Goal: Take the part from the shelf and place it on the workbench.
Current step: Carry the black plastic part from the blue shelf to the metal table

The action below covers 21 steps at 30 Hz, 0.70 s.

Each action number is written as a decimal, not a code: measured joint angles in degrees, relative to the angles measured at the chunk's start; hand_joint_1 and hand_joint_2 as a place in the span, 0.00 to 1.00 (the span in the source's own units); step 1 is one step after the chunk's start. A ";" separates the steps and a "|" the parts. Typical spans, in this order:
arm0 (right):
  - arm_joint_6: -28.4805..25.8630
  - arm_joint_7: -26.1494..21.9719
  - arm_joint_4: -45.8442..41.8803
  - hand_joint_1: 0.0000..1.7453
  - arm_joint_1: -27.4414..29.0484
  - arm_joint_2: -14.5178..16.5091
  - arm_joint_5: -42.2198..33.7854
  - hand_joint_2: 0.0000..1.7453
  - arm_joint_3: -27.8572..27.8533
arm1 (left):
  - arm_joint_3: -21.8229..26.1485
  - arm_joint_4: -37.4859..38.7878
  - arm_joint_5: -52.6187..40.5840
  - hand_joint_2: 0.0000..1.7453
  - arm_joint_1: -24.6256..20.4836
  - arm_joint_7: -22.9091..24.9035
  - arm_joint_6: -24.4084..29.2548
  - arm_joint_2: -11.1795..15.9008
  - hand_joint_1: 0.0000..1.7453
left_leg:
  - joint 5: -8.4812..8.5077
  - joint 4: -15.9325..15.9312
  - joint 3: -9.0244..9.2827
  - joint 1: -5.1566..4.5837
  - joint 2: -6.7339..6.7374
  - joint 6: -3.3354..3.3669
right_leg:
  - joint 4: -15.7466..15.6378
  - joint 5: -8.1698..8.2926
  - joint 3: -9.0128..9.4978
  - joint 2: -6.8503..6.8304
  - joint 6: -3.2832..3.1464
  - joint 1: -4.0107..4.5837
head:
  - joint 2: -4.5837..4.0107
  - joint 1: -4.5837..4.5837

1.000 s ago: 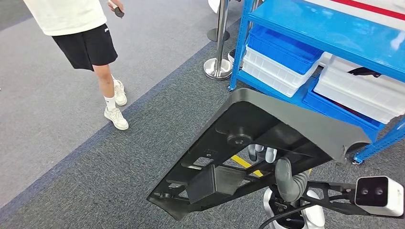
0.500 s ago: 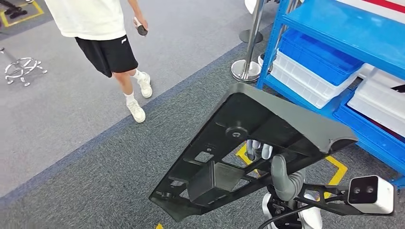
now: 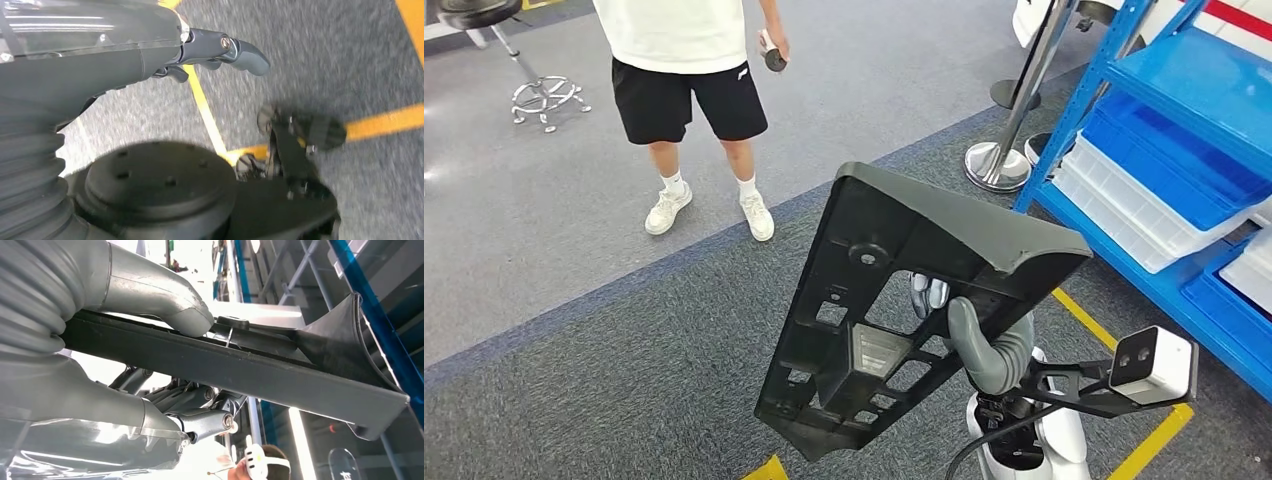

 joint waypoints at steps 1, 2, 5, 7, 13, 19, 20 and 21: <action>-0.19 0.17 0.25 1.00 -0.04 -0.04 -0.34 1.00 0.01 | 0.01 0.01 0.00 1.00 0.04 0.05 -0.24 -0.11 0.00 | -0.02 0.11 -0.02 0.00 -0.75 -0.03 | 0.73 0.54 -0.61 0.12 0.01 -0.01 | -0.01 -0.01; -0.49 0.33 0.51 1.00 -0.13 -0.09 -0.83 1.00 0.04 | 0.01 0.01 0.00 1.00 0.07 0.15 -0.47 -0.20 0.00 | -0.06 0.29 -0.01 0.01 -1.52 -0.09 | -0.78 2.20 -0.13 0.25 -0.03 -0.04 | -0.01 -0.01; -2.33 0.11 1.19 1.00 -0.31 -0.57 -2.62 1.00 0.64 | 0.02 0.02 0.13 1.00 0.05 0.49 -1.12 -0.31 0.00 | -0.39 1.13 -0.29 0.08 -3.61 -0.66 | -11.04 7.83 4.16 3.14 -0.26 -0.29 | 0.00 0.00; -3.03 -0.42 1.51 1.00 -0.25 -1.07 -3.60 1.00 1.30 | 0.05 0.02 0.71 1.00 0.12 0.13 -1.02 -0.17 0.00 | -0.41 1.44 -0.80 0.13 -4.63 -1.26 | -13.62 8.41 5.07 4.46 -0.47 -0.25 | 0.00 -0.02; -1.02 -0.56 3.20 1.00 -1.61 -1.49 -6.32 1.00 2.46 | 1.44 -0.04 3.84 1.00 0.20 -2.53 1.10 0.71 0.00 | -4.18 8.62 -4.65 0.17 -0.20 -3.07 | -14.60 8.72 5.70 0.70 -2.09 -0.32 | 0.00 -0.26; -0.33 -0.80 5.60 1.00 -2.87 -1.61 -6.53 1.00 2.47 | 2.65 -0.05 5.54 1.00 0.35 -6.96 1.55 1.14 0.00 | -2.59 9.88 -5.31 0.65 2.48 -3.41 | -14.57 8.16 6.11 -3.54 -2.02 -0.09 | 0.00 -0.30; -0.34 -1.00 5.71 1.00 -3.08 -1.61 -6.39 1.00 2.48 | 2.80 -0.05 5.70 1.00 0.29 -7.43 1.41 1.24 0.00 | -1.27 6.00 -3.24 0.38 3.75 -3.10 | -14.56 8.01 6.28 -4.10 -1.81 0.05 | 0.00 -0.29; -0.43 -1.15 5.74 1.00 -3.24 -1.61 -6.25 1.00 2.51 | 2.92 -0.05 5.84 1.00 0.20 -7.63 1.27 1.33 0.00 | -0.46 3.16 -1.75 0.13 4.74 -2.71 | -14.56 7.87 6.43 -4.58 -1.56 0.17 | 0.00 -0.27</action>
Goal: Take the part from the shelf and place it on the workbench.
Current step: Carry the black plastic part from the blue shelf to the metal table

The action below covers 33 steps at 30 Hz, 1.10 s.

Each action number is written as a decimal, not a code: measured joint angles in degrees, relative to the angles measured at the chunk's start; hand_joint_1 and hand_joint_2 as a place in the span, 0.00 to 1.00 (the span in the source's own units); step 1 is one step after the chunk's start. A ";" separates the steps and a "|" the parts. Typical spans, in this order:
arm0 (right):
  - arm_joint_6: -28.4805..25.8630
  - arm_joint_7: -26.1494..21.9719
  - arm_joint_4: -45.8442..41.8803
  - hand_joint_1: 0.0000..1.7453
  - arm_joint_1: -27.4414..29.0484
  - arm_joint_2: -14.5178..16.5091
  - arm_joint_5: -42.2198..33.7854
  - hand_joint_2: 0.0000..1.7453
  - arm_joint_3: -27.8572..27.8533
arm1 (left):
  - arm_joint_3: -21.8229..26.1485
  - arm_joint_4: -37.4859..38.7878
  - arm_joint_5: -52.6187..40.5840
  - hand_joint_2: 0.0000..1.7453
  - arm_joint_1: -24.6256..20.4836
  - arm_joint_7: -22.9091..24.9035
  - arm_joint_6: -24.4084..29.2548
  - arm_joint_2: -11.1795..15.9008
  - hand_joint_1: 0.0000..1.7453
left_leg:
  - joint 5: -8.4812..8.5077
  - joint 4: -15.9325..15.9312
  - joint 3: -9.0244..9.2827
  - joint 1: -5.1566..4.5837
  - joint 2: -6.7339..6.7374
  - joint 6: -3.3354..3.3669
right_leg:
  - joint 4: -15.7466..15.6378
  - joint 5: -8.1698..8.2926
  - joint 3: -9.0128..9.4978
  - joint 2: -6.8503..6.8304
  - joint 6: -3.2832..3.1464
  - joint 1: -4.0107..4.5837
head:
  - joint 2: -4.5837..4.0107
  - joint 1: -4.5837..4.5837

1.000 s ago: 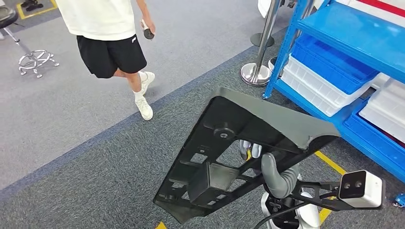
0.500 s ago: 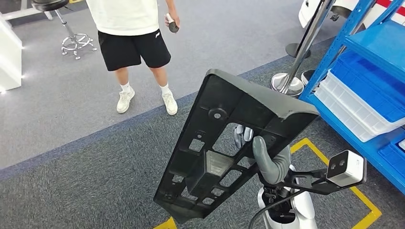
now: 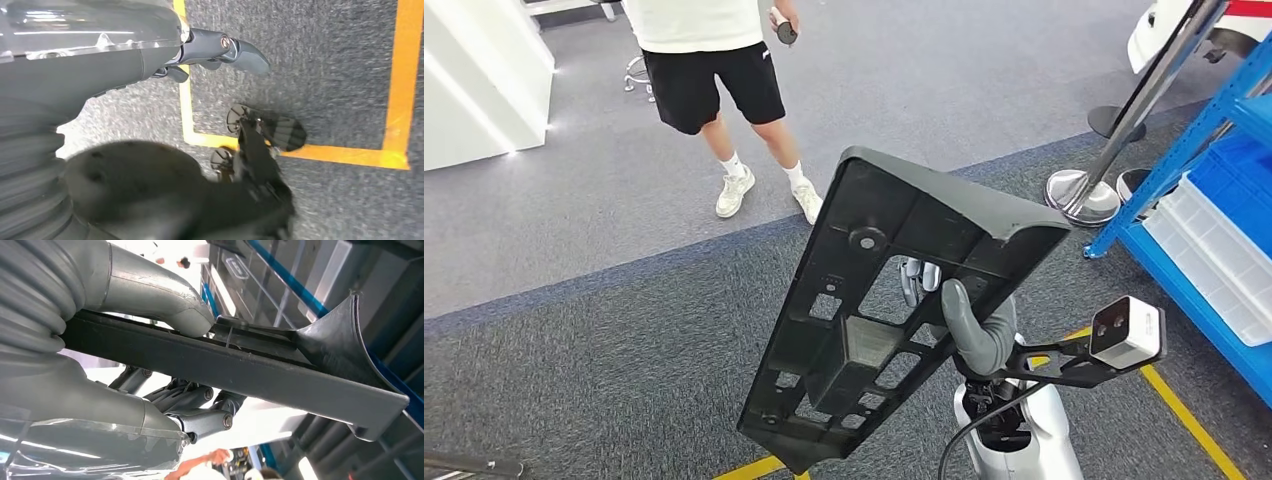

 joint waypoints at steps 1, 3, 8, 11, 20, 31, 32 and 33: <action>-0.17 -0.10 0.00 1.00 -0.11 0.00 0.09 1.00 0.12 | 0.10 0.00 0.15 1.00 -0.06 -0.07 -0.13 0.06 0.00 | 0.18 -1.46 0.69 -0.26 0.61 0.38 | -0.01 -0.12 0.12 -0.47 0.27 0.12 | 0.00 0.02; -0.55 -0.15 -0.01 1.00 -0.22 0.01 0.15 1.00 0.56 | 0.40 0.00 0.39 1.00 0.00 -0.03 -0.63 0.11 0.00 | 0.14 -1.96 0.65 -0.49 -0.24 1.11 | -0.23 -0.24 0.37 -1.47 0.88 0.22 | 0.00 0.04; -0.76 -0.49 0.01 1.00 -0.14 -0.24 -0.54 1.00 1.20 | 0.70 0.02 -0.08 1.00 0.03 1.04 -1.80 0.11 0.00 | 0.91 -3.12 1.17 0.01 -3.29 2.60 | 8.47 -5.45 -3.58 3.99 1.71 -0.20 | 0.00 0.14; -0.86 -1.07 0.13 1.00 0.46 -0.69 -0.62 1.00 1.20 | 0.68 0.02 -0.71 1.00 0.10 1.40 -2.18 0.20 0.00 | 0.86 -2.91 1.13 -0.12 -5.61 2.73 | 15.05 -6.41 -7.70 4.82 1.74 -0.20 | 0.00 0.15; -0.97 -2.36 0.12 1.00 0.79 -1.11 -0.15 1.00 1.20 | 0.66 -0.02 -1.02 1.00 0.25 1.34 -2.81 1.14 0.00 | 0.05 -1.52 0.30 0.03 -9.52 0.66 | 0.03 1.78 -1.71 6.77 0.26 -0.27 | 0.00 0.10; -1.91 -1.40 -0.58 1.00 1.55 -1.09 0.64 1.00 1.20 | 0.47 -0.02 -1.52 1.00 -0.15 2.08 -3.69 1.76 0.00 | -0.16 -0.91 0.70 0.12 -0.17 0.05 | -0.43 0.59 0.07 -0.27 0.18 0.11 | 0.00 -0.39; -1.91 -1.31 -0.71 1.00 1.57 -1.08 0.66 1.00 1.20 | 0.41 -0.02 -1.55 1.00 -0.22 2.08 -3.74 1.76 0.00 | -0.08 -2.01 1.20 -0.14 0.09 0.48 | -0.43 0.47 0.17 -0.73 0.46 0.19 | 0.00 -0.37; -1.89 -1.28 -0.77 1.00 1.60 -1.08 0.66 1.00 1.20 | 0.34 -0.02 -1.60 1.00 -0.22 2.11 -3.80 1.76 0.00 | -0.07 -2.03 1.11 -0.34 -0.48 0.89 | -0.50 0.40 0.25 -1.18 0.76 0.25 | 0.00 -0.36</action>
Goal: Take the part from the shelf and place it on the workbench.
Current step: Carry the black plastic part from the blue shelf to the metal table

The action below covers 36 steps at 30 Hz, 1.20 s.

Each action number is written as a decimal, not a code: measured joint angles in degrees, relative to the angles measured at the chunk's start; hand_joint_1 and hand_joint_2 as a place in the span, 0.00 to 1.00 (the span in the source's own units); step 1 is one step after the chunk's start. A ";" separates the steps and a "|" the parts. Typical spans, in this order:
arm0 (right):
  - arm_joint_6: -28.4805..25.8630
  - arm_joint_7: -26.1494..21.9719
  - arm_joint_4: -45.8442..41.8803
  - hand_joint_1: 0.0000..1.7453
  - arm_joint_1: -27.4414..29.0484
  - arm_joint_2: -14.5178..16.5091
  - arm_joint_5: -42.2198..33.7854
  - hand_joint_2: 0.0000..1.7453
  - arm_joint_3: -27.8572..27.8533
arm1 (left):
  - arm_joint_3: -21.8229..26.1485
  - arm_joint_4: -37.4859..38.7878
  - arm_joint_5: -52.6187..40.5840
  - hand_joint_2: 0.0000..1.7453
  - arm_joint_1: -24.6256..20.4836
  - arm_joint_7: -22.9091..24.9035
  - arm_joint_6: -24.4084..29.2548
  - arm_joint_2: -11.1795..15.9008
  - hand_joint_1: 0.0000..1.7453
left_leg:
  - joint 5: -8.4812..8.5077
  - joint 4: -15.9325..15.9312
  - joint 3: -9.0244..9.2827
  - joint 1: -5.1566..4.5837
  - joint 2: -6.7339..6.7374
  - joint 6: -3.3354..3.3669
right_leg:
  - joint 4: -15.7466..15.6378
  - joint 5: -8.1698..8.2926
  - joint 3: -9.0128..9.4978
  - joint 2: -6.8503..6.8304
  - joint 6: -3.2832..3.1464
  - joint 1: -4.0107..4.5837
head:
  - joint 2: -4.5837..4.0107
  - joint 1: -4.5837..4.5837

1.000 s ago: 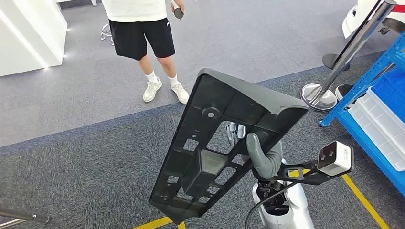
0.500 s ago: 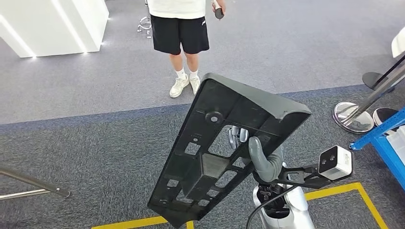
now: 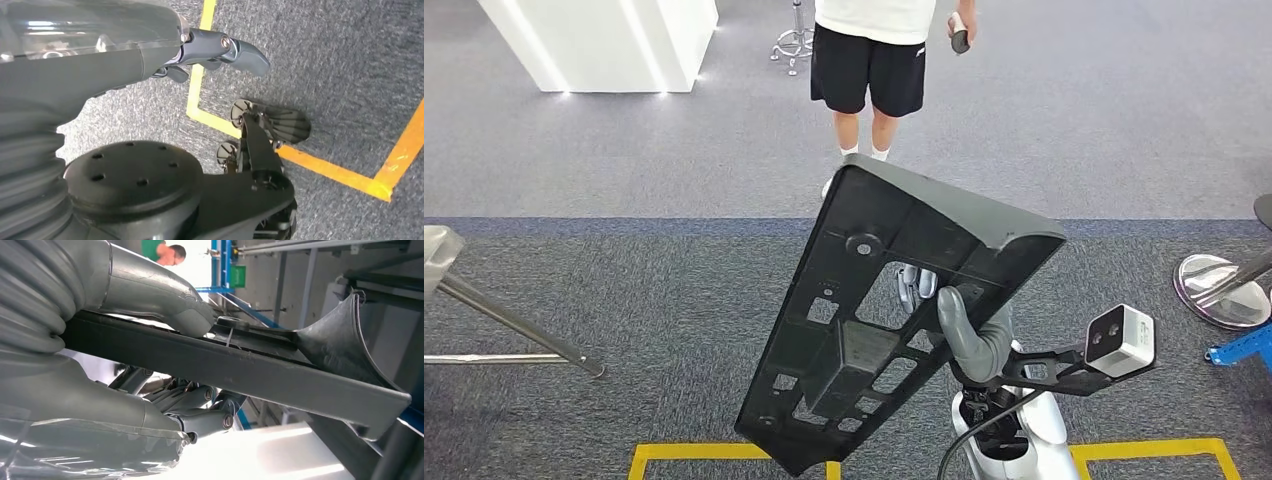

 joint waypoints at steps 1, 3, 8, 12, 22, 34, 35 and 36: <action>0.04 0.03 -0.04 1.00 0.04 0.01 0.00 1.00 0.00 | -0.07 0.00 -0.05 1.00 0.06 0.06 -0.08 0.00 0.00 | 0.11 -0.16 -0.01 0.04 -0.62 0.34 | -0.04 -0.10 0.06 -0.47 0.32 0.00 | 0.00 0.01; 0.20 0.11 -0.16 1.00 0.10 0.01 0.01 1.00 0.00 | -0.19 0.00 -0.07 1.00 0.25 0.25 -0.25 -0.02 0.00 | 0.44 -0.72 0.17 0.23 -1.81 0.91 | 1.17 -1.19 -0.27 0.88 0.92 -0.22 | 0.00 0.05; 0.54 0.70 -0.21 1.00 1.05 0.01 0.25 1.00 0.00 | -0.13 0.00 1.68 1.00 -0.01 0.41 -0.56 -0.10 0.00 | 0.65 -0.95 0.30 0.27 -5.00 1.72 | 15.01 -6.95 -7.55 5.69 1.09 -0.41 | 0.00 0.19; 0.67 1.72 -0.22 1.00 1.60 0.01 0.91 1.00 0.00 | 0.08 0.00 2.31 1.00 0.03 -0.13 -1.02 -0.13 0.00 | 0.30 -0.23 0.25 0.31 -8.01 1.31 | 6.30 -0.32 -4.39 7.82 0.73 -0.58 | 0.00 0.19; 2.45 2.09 -0.51 1.00 3.34 0.78 0.92 1.00 0.02 | 1.65 -0.15 5.12 1.00 -0.13 -2.47 7.10 1.69 0.00 | -6.11 12.46 -6.38 0.67 -3.76 -1.50 | -0.02 0.98 -1.02 5.29 -1.49 -0.27 | 0.00 -0.07; 3.49 1.91 -0.92 1.00 3.71 1.36 1.28 1.00 0.02 | 4.04 -0.15 7.29 1.00 -0.22 -2.75 9.58 3.86 0.00 | 0.37 -1.07 0.63 0.10 -1.66 0.99 | 0.97 -1.32 0.27 0.79 0.50 0.23 | 0.00 0.03; 3.51 1.89 -0.99 1.00 3.65 1.44 1.27 1.00 0.02 | 4.12 -0.15 7.30 1.00 -0.28 -2.63 9.58 3.88 0.00 | 0.56 -1.41 0.93 0.28 -2.26 1.28 | 3.12 -2.68 -0.57 2.28 0.75 0.12 | 0.00 0.09; 3.54 1.88 -1.02 1.00 3.61 1.46 1.26 1.00 0.02 | 4.18 -0.15 7.31 1.00 -0.37 -2.46 9.63 3.89 0.00 | 0.65 -1.54 1.00 0.34 -2.85 1.46 | 6.44 -4.44 -2.09 4.02 0.88 -0.06 | 0.00 0.14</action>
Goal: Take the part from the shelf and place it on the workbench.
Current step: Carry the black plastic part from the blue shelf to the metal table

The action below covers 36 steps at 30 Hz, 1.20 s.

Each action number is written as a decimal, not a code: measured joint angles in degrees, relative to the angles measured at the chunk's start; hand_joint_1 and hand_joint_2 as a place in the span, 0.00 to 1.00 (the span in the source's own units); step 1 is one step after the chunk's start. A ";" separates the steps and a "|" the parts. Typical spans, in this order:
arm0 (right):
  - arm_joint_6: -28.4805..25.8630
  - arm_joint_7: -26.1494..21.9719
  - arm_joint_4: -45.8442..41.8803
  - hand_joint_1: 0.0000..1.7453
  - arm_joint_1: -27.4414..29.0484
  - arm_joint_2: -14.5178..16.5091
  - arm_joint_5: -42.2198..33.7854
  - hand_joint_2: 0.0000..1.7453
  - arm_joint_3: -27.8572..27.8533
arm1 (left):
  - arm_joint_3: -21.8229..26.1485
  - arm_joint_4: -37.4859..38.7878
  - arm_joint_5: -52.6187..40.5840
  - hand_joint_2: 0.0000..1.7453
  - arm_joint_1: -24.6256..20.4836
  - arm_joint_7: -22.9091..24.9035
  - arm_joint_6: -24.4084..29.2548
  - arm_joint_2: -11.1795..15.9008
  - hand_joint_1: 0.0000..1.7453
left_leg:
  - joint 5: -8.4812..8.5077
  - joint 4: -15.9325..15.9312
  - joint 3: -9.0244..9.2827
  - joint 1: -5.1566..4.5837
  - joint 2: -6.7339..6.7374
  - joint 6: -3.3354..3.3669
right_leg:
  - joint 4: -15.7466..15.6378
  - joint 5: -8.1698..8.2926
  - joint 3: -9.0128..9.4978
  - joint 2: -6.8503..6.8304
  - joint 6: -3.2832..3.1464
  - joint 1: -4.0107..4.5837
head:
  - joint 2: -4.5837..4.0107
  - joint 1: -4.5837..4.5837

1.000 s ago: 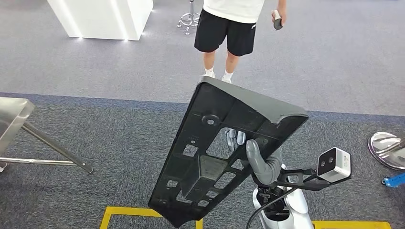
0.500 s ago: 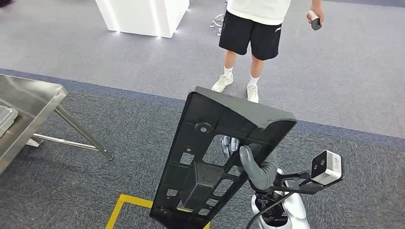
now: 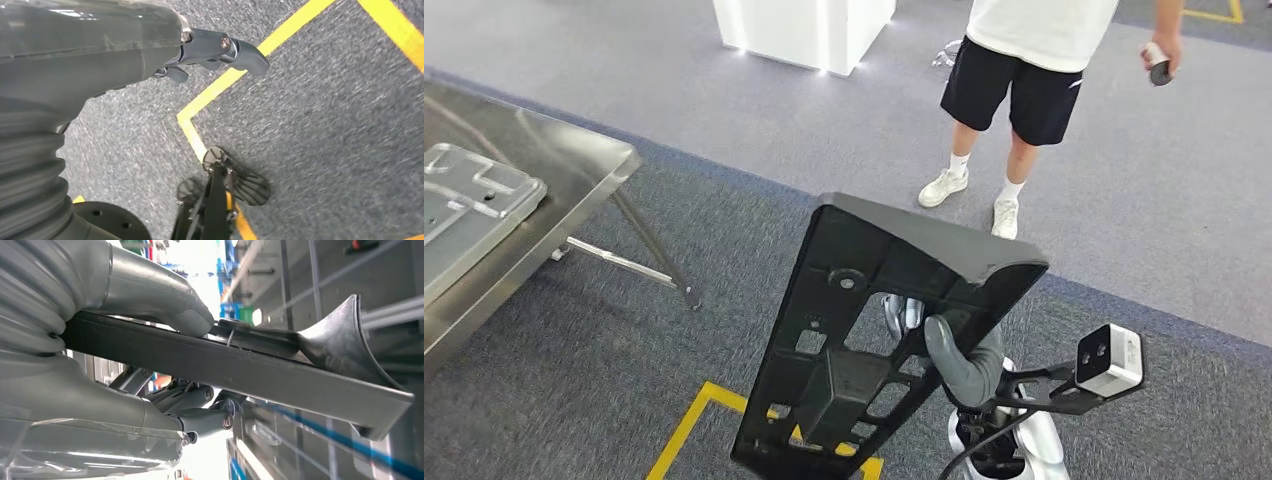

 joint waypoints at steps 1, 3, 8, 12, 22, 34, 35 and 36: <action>0.02 0.01 -0.01 1.00 -0.03 0.01 -0.03 1.00 0.00 | 0.04 0.00 0.01 1.00 -0.11 0.26 0.11 0.01 0.00 | 0.01 0.02 -0.03 0.02 -0.62 0.14 | 3.94 -1.80 -2.04 1.11 0.09 -0.04 | 0.00 0.04; 0.08 0.16 0.03 1.00 -0.10 0.05 -0.09 1.00 0.00 | 0.09 0.00 0.02 1.00 -0.15 0.71 0.70 0.02 0.00 | -0.03 0.12 -0.05 0.01 -2.11 0.19 | 9.20 -3.08 -5.09 1.80 0.30 -0.15 | -0.01 0.07; 0.81 0.57 -0.26 1.00 -0.65 0.65 -0.16 1.00 -0.06 | 0.18 -0.02 -0.12 1.00 -0.15 1.44 3.01 0.09 0.00 | -0.59 1.43 -0.41 0.17 -5.78 -0.77 | -3.78 5.01 0.06 5.33 0.40 -0.98 | -0.01 0.08; 0.89 0.72 -0.63 1.00 -0.71 1.25 -0.01 1.00 -0.15 | 0.18 -0.17 -0.22 1.00 0.15 1.84 4.39 0.37 0.00 | -0.64 1.77 -1.36 0.64 -7.45 -2.27 | -5.83 5.12 0.79 5.11 -0.57 -0.72 | -0.01 0.07; 0.91 0.40 -1.24 1.00 0.34 1.86 0.71 1.00 -0.31 | 0.18 -0.30 -0.08 1.00 0.11 3.62 5.89 0.82 0.00 | -1.99 7.34 -3.68 0.34 1.79 -2.64 | -6.59 4.37 2.19 -2.15 -1.87 0.13 | -0.01 -0.26; 1.82 1.00 -1.58 1.00 0.19 2.03 0.65 1.00 -1.24 | 0.31 -0.36 0.60 1.00 -0.12 6.88 6.68 1.14 0.00 | -0.08 0.43 -0.17 0.07 -2.21 0.41 | 10.15 -3.39 -5.61 1.91 0.51 -0.21 | 0.00 -0.08; 1.77 1.14 -1.57 1.00 0.17 2.02 0.62 1.00 -1.39 | 0.35 -0.37 0.62 1.00 -0.05 6.97 6.93 1.14 0.00 | -0.11 0.54 -0.15 0.10 -2.96 0.36 | 9.09 -1.92 -5.43 2.00 0.54 -0.33 | 0.00 -0.07; 1.69 1.24 -1.58 1.00 0.13 2.03 0.61 1.00 -1.53 | 0.38 -0.37 0.58 1.00 0.00 6.98 7.09 1.15 0.00 | -0.18 0.73 -0.13 0.15 -3.71 0.23 | 5.92 0.36 -4.17 2.38 0.56 -0.51 | 0.00 -0.07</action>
